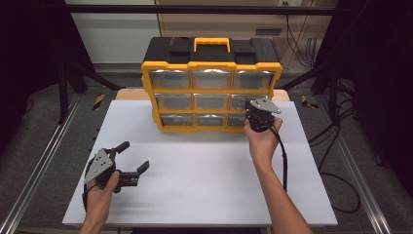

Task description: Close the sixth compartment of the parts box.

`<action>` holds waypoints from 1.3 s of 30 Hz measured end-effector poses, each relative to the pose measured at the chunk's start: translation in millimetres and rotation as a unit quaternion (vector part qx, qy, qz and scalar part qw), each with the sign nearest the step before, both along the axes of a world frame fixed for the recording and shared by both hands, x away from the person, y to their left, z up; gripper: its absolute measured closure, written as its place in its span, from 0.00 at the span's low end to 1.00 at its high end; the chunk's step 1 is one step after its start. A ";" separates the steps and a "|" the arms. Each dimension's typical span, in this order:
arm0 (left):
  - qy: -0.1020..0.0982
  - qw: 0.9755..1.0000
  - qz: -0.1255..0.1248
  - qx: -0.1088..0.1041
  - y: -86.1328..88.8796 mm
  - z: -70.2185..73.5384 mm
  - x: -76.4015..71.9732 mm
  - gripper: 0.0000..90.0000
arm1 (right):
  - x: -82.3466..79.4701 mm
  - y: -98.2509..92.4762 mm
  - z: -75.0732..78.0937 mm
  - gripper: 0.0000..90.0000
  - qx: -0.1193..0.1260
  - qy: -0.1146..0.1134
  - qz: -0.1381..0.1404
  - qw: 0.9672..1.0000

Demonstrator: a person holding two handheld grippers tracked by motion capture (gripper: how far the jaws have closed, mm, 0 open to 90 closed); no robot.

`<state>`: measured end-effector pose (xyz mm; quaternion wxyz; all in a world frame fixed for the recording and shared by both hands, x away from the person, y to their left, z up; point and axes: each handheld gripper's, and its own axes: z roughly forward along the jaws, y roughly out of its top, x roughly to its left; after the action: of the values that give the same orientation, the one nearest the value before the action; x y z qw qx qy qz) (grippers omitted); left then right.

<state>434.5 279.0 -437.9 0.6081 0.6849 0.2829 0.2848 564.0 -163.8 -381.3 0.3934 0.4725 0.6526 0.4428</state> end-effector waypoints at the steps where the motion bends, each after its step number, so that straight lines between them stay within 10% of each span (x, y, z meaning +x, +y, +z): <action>1: 0.000 1.000 0.000 0.000 -0.1 0.0 0.0 0.01 | 0.8 -0.2 0.0 1.00 0.000 -0.001 0.001 1.000; 39: 0.001 1.000 -0.001 0.001 -0.5 -0.2 0.1 0.01 | 0.2 -3.6 -1.5 1.00 0.015 0.007 0.010 1.000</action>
<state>434.6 278.4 -438.1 0.6075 0.6862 0.2819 0.2839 564.2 -167.5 -382.8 0.3773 0.4752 0.6531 0.4531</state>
